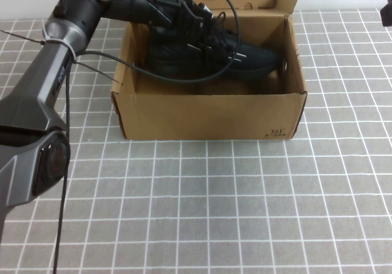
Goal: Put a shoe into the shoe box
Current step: Adjust the shoe
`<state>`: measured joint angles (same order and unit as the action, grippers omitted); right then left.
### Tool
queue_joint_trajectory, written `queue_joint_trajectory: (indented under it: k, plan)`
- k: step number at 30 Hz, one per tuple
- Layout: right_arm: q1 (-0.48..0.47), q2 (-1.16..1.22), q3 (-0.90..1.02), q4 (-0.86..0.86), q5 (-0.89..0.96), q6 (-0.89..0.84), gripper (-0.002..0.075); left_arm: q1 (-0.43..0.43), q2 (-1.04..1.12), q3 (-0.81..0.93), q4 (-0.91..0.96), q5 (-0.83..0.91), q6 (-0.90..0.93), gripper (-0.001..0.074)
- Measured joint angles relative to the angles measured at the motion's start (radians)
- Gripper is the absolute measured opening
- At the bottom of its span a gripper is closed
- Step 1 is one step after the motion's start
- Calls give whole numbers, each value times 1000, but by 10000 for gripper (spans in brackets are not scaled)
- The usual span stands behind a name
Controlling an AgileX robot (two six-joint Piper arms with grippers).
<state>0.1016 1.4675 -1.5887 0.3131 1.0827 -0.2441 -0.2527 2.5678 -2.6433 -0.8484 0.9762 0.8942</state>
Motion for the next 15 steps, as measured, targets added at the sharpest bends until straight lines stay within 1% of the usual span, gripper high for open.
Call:
queue_joint_trajectory:
  k: [5,10,12,14,15]
  plan:
    - [0,30,0,0,0,0,-16,-15,20,0,-11,-14,0,1]
    - [0,41,0,0,4,0,-16,-16,46,0,-12,15,0,14]
    - [0,41,0,-2,6,0,-16,-16,48,0,-12,32,0,59]
    - [0,41,0,-2,6,0,-16,-16,48,0,-12,45,0,145]
    - [0,41,0,-2,6,0,-16,-16,48,0,-13,47,0,207]
